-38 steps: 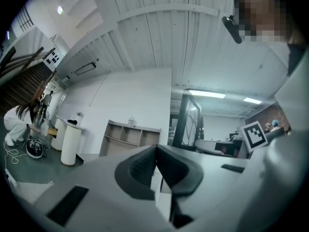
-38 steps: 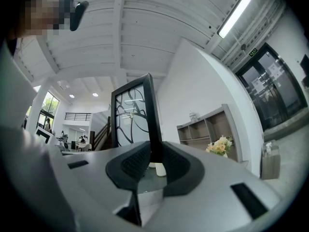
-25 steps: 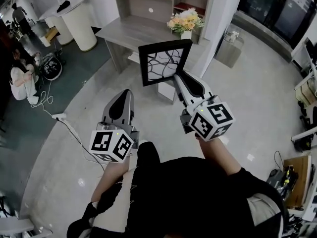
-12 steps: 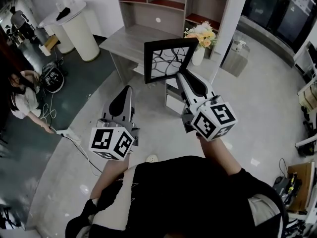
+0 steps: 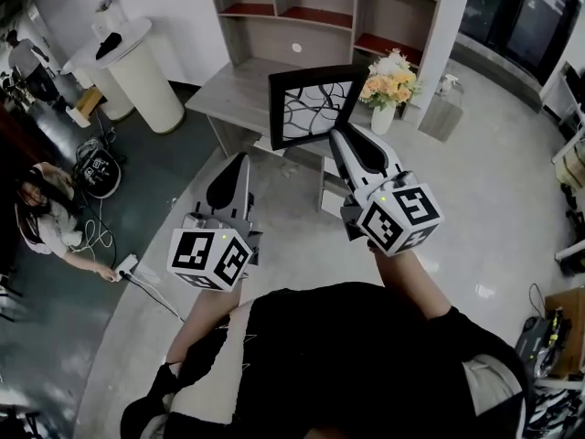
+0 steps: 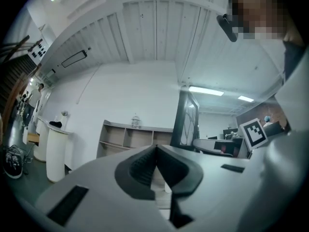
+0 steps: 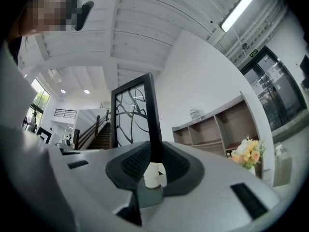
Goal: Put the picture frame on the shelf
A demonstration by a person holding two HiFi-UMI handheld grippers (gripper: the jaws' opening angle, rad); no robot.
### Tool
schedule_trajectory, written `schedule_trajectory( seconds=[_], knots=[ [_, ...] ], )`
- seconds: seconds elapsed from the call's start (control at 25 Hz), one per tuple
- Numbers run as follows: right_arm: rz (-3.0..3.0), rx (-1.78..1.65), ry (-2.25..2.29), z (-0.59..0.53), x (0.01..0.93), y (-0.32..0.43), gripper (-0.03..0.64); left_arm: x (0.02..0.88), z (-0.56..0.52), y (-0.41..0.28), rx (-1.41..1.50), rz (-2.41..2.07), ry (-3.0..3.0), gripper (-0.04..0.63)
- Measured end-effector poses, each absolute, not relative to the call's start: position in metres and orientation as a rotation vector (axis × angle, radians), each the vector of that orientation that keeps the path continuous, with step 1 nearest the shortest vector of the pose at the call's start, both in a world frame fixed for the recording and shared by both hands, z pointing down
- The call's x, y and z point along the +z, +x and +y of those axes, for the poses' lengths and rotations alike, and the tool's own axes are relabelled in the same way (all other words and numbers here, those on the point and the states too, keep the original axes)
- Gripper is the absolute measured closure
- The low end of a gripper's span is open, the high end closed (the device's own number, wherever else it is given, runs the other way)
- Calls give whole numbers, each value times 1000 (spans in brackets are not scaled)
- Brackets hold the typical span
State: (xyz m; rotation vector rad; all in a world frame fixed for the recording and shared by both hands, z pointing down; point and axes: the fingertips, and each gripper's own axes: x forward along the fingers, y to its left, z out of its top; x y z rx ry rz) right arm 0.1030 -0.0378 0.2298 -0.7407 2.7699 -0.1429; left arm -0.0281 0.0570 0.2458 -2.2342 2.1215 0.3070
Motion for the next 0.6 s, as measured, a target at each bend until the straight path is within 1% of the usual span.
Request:
schedule_trajectory(
  seconds=[0.16, 0.6],
  knots=[
    [2776, -148, -788, -48, 236, 75, 540, 247, 44, -59, 319, 2101, -2267, 583],
    [2799, -170, -838, -76, 271, 63, 540, 284, 16, -72, 343, 2110, -2314, 583]
  ],
)
